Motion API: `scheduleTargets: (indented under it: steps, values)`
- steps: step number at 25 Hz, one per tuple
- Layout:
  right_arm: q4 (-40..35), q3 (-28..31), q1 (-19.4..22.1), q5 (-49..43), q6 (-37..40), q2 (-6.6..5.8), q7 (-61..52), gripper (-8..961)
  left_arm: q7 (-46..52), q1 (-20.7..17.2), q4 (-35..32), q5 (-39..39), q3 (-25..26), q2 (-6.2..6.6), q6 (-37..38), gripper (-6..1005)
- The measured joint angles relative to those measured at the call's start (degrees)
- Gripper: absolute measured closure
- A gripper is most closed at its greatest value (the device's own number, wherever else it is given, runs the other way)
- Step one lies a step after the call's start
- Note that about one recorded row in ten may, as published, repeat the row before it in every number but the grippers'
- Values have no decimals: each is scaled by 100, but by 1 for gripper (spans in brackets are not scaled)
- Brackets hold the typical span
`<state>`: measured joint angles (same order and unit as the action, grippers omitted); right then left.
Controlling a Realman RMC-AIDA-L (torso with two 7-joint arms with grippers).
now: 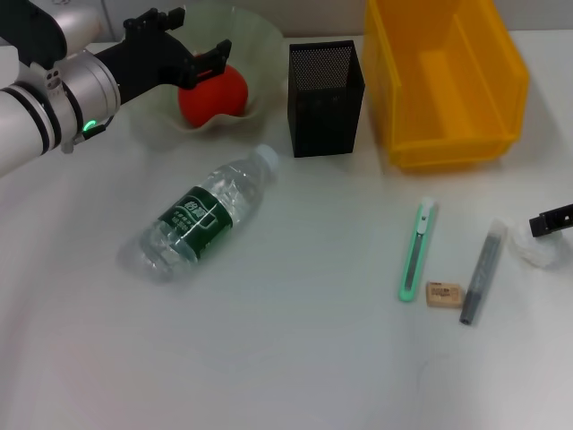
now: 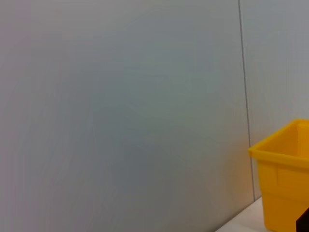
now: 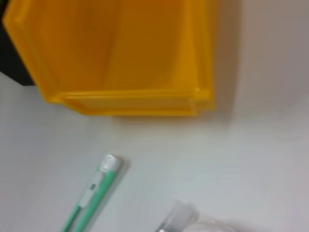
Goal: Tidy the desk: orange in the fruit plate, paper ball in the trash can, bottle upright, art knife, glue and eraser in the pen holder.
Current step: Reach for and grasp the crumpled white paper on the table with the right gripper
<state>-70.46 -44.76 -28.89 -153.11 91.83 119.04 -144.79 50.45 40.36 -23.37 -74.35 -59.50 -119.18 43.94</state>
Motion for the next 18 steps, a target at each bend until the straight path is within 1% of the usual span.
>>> scheduleTargets:
  steps: [3, 10, 14, 18]
  values:
    - [144, -41, -100, -175, -118, 8, -6, 250, 0, -29, 0, 0, 23, 0, 1, 197]
    - [542, -104, -253, -168, -426, 2, 82, 252, 0, -91, -1, 0, 46, 0, 1, 198]
    - [719, -104, -368, -142, -458, -1, 151, 253, 0, -102, -1, 51, 45, 0, -15, 199]
    - [740, -103, -418, -112, -463, -3, 159, 254, 0, -108, 7, 69, 43, 0, -22, 199]
